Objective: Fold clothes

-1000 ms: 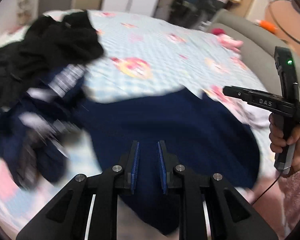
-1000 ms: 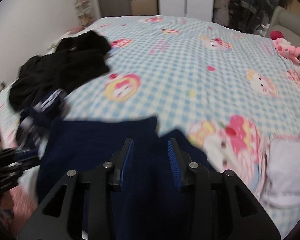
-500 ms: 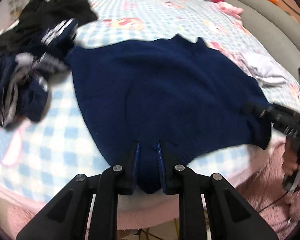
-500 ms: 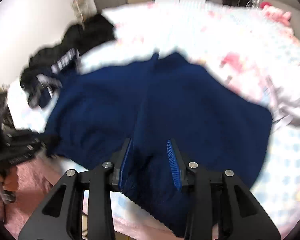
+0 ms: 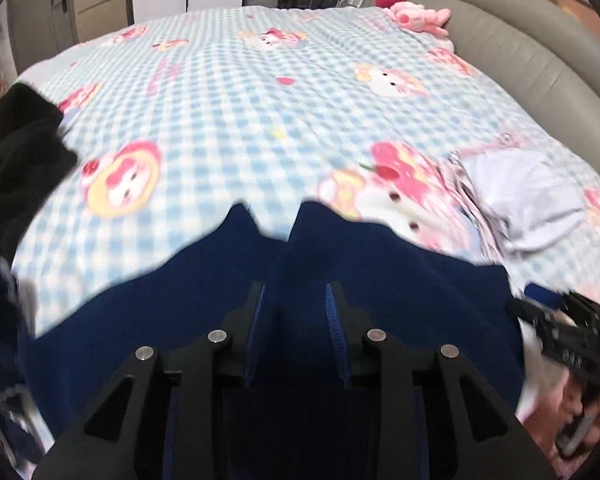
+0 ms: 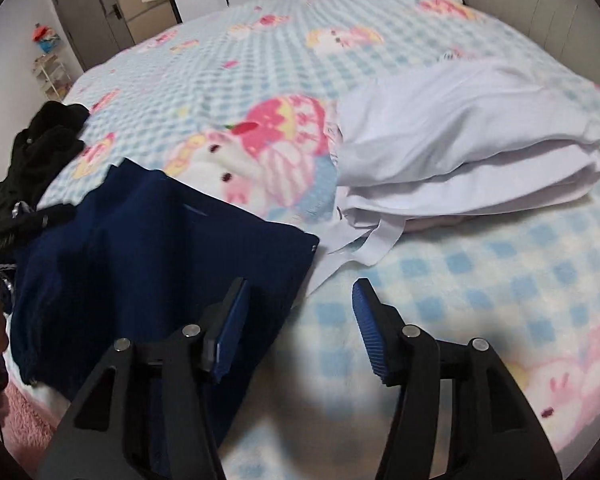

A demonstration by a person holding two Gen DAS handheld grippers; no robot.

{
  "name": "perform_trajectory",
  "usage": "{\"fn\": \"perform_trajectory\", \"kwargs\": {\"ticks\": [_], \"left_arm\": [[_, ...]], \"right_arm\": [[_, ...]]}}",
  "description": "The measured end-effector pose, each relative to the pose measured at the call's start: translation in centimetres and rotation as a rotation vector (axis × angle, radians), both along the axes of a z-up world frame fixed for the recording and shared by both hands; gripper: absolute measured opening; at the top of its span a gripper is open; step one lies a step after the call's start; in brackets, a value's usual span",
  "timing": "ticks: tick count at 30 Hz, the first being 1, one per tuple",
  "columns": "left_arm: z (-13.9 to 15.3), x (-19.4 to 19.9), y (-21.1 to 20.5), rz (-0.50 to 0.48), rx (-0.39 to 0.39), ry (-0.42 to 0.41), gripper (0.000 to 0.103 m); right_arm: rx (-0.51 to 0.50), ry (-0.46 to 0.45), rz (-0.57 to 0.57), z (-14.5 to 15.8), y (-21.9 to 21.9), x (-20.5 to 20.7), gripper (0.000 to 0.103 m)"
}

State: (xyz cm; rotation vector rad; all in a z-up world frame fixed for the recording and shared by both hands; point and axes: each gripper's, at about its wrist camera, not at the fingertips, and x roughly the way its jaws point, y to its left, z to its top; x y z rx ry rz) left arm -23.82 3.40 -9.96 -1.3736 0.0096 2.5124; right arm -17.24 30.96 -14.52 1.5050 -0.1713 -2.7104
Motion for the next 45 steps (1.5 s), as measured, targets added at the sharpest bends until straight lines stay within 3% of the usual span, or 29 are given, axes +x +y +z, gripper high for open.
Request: {"fn": "perform_trajectory", "kwargs": {"ticks": [3,5,6,7,8,10,12,16,18,20,22,24,25,27,30,33,36,38,39,42,44,45], "left_arm": [[-0.8,-2.3,1.5,0.001,-0.003,-0.002,0.047],[-1.8,-3.0,1.6,0.015,0.011,-0.019,0.048],[-2.2,-3.2,1.6,0.015,0.022,-0.031,0.045],[-3.0,-3.6,2.1,-0.003,0.027,-0.053,0.016],[-3.5,-3.7,2.5,-0.015,0.010,-0.057,0.006],[-3.7,-3.7,3.2,-0.043,-0.016,-0.038,0.006],[-3.0,-3.6,3.2,-0.045,-0.010,0.001,0.005],[-2.5,-4.6,2.2,0.022,0.055,0.045,0.006],[-3.0,-5.2,2.1,0.051,0.066,0.046,0.006],[-4.9,-6.0,2.5,0.042,0.035,-0.010,0.007],[-4.4,-5.5,2.1,0.041,0.060,-0.007,0.008],[-3.8,-5.0,1.7,0.040,0.089,0.000,0.011],[-3.4,-4.7,1.4,0.040,0.103,0.003,0.017],[-2.8,-4.2,1.0,0.039,0.132,0.010,0.022],[-1.8,-2.2,2.4,-0.067,0.145,0.033,0.022],[-3.3,-1.5,5.6,-0.189,0.071,-0.036,0.022],[-6.9,-2.8,7.2,-0.178,-0.028,-0.137,0.024],[-5.8,-2.4,5.7,-0.121,0.023,-0.111,0.024],[-4.9,-2.0,4.9,-0.092,0.040,-0.088,0.024],[-1.5,1.7,0.2,0.014,0.204,0.009,0.025],[-1.7,4.6,-2.4,0.055,0.276,0.006,0.025],[-2.0,5.9,-3.0,0.068,0.253,0.001,0.025]], "right_arm": [[0.011,-0.018,0.014,-1.2,-0.9,-1.7,0.064],[0.019,-0.012,0.042,-1.7,-1.5,-2.1,0.064],[0.023,-0.009,0.056,-1.9,-1.8,-2.2,0.054],[0.027,-0.005,0.070,-2.1,-2.2,-2.4,0.041],[0.031,-0.002,0.085,-2.3,-2.5,-2.5,0.018],[0.022,0.021,0.095,-2.0,-2.6,-2.4,0.008],[-0.006,0.069,0.077,-0.8,-1.7,-1.7,0.006],[-0.121,0.183,-0.022,0.7,1.4,-0.6,0.006],[-0.141,0.192,-0.063,0.0,2.3,-0.8,0.007],[-0.140,0.145,-0.091,-2.0,2.7,-1.6,0.008],[-0.138,0.082,-0.102,-3.1,2.9,-2.2,0.017],[-0.122,0.129,-0.101,-1.9,3.0,-1.4,0.026],[-0.114,0.155,-0.101,-1.3,3.1,-1.0,0.030],[-0.056,0.209,-0.118,0.2,3.1,-0.4,0.052],[-0.035,0.255,-0.077,2.1,2.0,0.3,0.052],[-0.087,0.141,0.078,1.0,-1.1,-1.3,0.051],[-0.066,0.011,0.165,-1.8,-3.9,-2.8,0.048],[-0.005,-0.027,0.153,-3.4,-4.5,-3.3,0.043],[-0.008,-0.018,0.134,-3.1,-4.2,-3.1,0.042],[-0.009,0.064,0.065,-0.7,-3.0,-1.4,0.047],[-0.079,0.077,0.143,0.1,-4.0,-0.1,0.047],[-0.115,0.082,0.184,0.5,-4.5,0.5,0.047]]}}
